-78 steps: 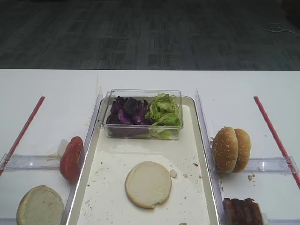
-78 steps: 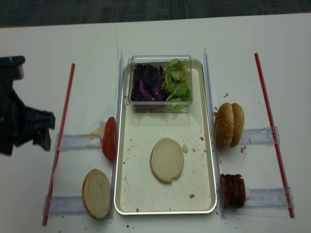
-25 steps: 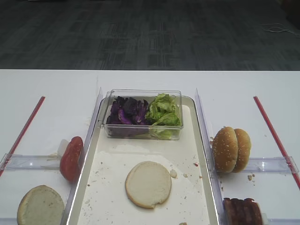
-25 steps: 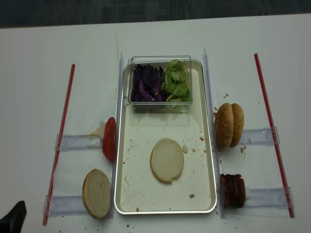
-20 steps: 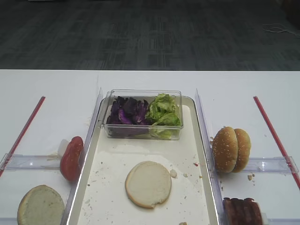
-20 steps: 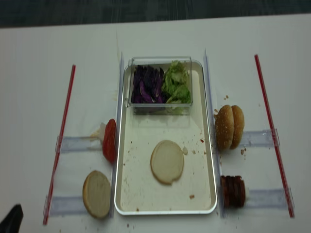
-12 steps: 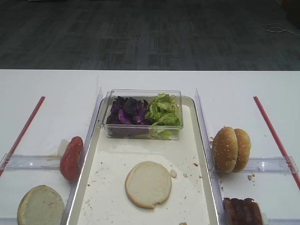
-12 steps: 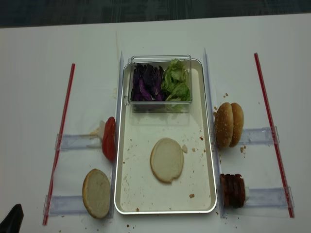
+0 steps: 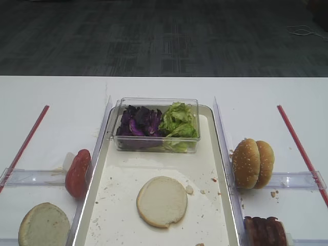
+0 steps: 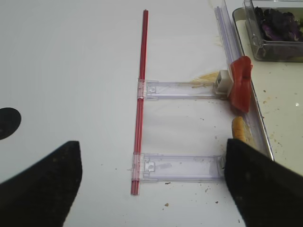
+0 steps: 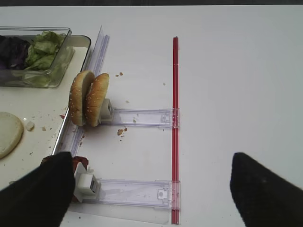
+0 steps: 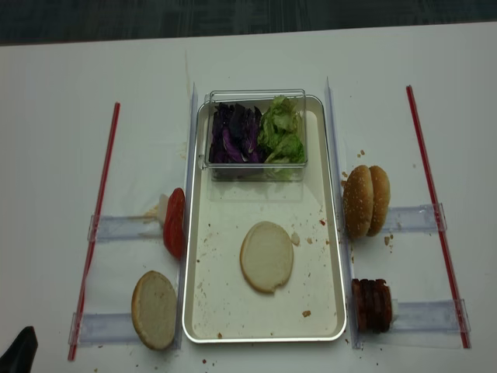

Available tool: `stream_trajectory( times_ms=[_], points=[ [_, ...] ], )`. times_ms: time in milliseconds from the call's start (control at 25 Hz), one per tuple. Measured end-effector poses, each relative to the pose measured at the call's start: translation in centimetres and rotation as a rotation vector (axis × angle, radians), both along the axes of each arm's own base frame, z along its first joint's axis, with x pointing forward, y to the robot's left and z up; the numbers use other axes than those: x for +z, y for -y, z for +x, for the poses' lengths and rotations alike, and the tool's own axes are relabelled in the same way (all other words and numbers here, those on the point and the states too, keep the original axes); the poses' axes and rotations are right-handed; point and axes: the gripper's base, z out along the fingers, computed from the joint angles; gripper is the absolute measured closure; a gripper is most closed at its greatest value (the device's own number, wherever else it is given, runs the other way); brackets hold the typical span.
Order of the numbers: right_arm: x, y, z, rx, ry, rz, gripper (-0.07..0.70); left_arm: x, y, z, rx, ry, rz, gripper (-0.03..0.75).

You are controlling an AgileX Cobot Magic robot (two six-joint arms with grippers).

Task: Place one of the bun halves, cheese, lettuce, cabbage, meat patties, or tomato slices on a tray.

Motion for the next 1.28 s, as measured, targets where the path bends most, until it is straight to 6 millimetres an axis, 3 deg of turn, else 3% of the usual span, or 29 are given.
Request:
stream_trajectory(
  times_ms=[1280],
  points=[
    [0.0, 0.0, 0.0, 0.0, 0.0, 0.0, -0.058, 0.0, 0.0, 0.0, 0.0, 0.0, 0.0, 0.115]
  ],
)
